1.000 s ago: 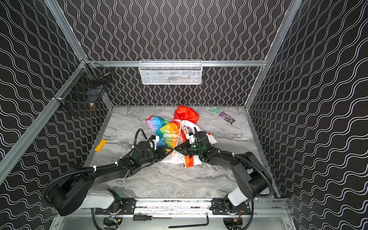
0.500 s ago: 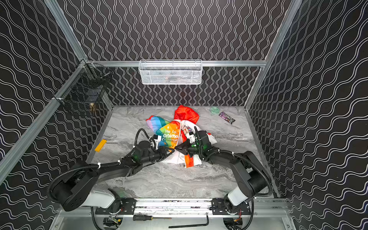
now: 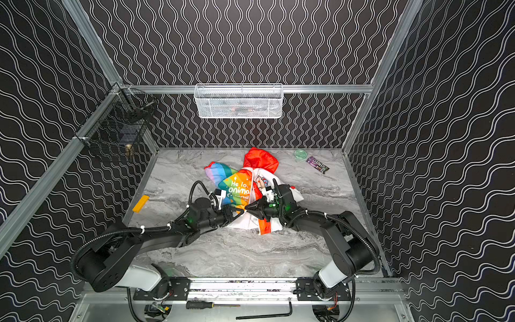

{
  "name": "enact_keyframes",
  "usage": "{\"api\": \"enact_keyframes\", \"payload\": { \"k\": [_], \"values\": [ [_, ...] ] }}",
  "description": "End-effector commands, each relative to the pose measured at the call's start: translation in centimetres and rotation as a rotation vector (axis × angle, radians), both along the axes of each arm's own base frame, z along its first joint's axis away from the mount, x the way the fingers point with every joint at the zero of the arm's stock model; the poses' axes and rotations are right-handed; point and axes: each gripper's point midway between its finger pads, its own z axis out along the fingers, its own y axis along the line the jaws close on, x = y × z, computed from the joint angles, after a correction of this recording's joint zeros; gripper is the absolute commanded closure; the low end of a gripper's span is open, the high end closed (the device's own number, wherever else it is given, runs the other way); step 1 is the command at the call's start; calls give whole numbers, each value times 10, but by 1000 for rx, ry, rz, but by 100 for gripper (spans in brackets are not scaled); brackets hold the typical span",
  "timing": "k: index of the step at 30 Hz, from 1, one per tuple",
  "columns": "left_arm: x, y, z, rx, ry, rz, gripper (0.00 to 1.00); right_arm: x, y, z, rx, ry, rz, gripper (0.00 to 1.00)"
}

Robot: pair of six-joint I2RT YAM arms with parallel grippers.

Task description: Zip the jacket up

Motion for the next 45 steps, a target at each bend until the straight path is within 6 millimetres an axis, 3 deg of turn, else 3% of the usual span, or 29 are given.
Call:
{"api": "enact_keyframes", "payload": {
  "k": [1, 3, 8, 9, 13, 15, 18, 27, 36, 45],
  "values": [
    [1, -2, 7, -38, -11, -1, 100, -1, 6, 12, 44, -21, 7, 73],
    [1, -3, 7, -42, -10, -3, 100, -3, 9, 12, 48, -17, 12, 74],
    [0, -1, 6, -49, -7, 3, 100, -3, 8, 10, 41, -12, 1, 88],
    [0, 0, 7, -49, -8, 9, 95, -3, 8, 10, 37, -12, 3, 91],
    [-1, 7, 7, -37, -8, 33, 50, -4, 6, 9, 26, -8, 3, 100],
    [-1, 8, 7, -32, -10, 39, 41, -4, 7, 10, 29, -10, 6, 100],
    [3, 9, 8, -32, -13, 47, 35, -5, 8, 12, 38, -12, 13, 100],
    [15, 15, 6, -65, -11, 71, 39, -10, 0, 10, 18, -10, 16, 100],
    [9, 4, 17, -83, -60, -20, 49, -7, -6, 9, 24, -9, 17, 100],
    [4, -4, 21, -130, -86, -82, 68, -6, -7, 9, 6, -13, 19, 100]
  ]
}}
